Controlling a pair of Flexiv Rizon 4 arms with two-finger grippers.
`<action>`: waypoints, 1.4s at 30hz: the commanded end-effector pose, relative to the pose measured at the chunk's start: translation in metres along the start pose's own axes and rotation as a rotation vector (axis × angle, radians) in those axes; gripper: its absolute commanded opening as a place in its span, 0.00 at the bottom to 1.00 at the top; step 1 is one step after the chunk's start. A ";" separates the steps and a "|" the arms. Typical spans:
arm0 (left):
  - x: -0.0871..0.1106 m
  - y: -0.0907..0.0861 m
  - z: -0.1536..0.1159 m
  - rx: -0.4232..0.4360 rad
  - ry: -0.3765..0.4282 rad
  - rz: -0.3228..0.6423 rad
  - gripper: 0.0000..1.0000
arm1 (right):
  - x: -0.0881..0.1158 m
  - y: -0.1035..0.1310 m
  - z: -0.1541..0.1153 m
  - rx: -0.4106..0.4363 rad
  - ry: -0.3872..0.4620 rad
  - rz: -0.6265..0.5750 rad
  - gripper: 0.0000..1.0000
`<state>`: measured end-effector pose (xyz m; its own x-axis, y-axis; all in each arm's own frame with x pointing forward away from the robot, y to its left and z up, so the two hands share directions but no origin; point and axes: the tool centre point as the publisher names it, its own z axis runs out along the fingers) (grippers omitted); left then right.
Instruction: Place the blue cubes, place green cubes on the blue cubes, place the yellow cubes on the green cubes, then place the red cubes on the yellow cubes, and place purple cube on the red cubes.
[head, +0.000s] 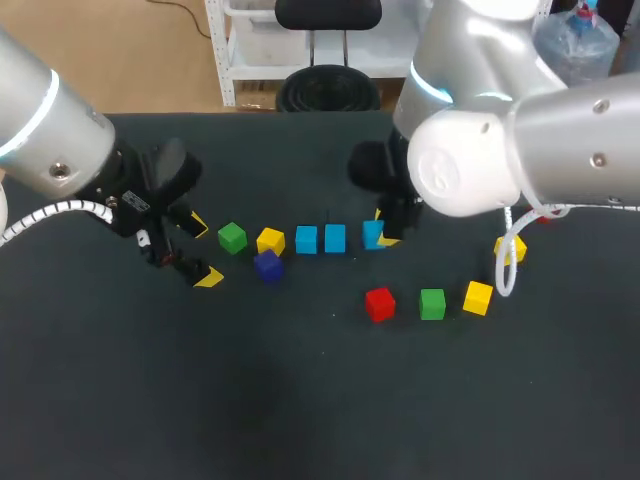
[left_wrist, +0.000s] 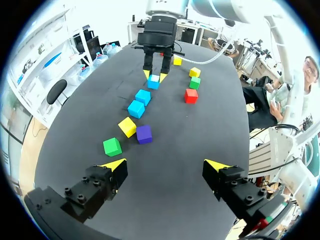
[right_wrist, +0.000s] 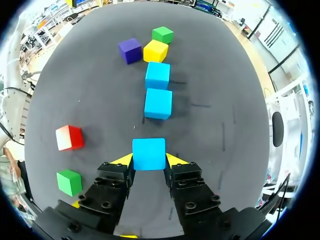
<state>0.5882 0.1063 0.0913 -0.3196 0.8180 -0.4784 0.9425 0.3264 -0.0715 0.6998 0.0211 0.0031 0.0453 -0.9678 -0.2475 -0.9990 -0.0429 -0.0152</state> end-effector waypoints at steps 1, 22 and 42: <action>0.000 0.001 0.000 0.003 -0.001 0.001 1.00 | 0.002 0.007 0.002 0.020 -0.015 0.011 0.00; 0.000 0.001 0.000 0.003 -0.001 0.001 1.00 | -0.008 -0.003 0.016 0.018 -0.052 0.052 0.00; 0.000 0.001 0.000 0.003 -0.001 0.001 1.00 | -0.015 -0.006 0.018 0.017 -0.059 0.042 0.00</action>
<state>0.5882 0.1063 0.0913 -0.3196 0.8180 -0.4783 0.9425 0.3264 -0.0715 0.7047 0.0404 -0.0106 0.0029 -0.9530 -0.3031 -0.9997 0.0046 -0.0241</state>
